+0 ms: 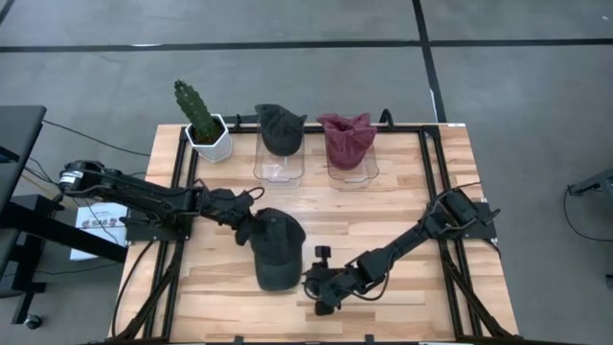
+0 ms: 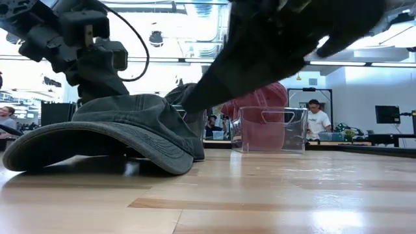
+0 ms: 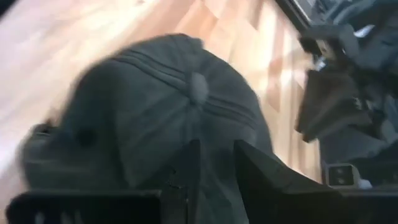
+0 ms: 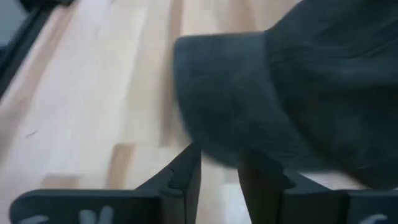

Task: Pick & Place hat
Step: Put the black cap into the left transparent bin

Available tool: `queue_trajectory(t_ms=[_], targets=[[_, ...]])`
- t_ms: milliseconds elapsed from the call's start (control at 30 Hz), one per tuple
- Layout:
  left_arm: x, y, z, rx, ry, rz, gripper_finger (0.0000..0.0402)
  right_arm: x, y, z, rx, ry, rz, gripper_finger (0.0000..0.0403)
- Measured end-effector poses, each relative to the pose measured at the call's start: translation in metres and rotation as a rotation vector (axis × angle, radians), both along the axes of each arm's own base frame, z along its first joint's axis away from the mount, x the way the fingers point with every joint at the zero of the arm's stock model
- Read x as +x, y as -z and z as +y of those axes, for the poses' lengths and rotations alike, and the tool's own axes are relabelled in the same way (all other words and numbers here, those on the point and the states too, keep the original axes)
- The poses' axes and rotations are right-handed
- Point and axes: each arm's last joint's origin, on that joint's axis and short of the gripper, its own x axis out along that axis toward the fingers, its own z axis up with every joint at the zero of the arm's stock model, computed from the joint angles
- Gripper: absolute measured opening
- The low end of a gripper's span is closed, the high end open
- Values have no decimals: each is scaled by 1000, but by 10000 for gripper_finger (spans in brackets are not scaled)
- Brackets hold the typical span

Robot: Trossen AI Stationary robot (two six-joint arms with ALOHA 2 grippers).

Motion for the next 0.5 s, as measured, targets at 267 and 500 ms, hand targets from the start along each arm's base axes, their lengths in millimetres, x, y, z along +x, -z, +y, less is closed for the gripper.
queue_trajectory(t_ms=[267,500], targets=[[-3,-3,-20,-10,100,-28,92,7,-5,-10,-39,98,-72,125],[-7,-7,-42,-33,206,-62,92,15,-8,-24,-34,135,-83,143]])
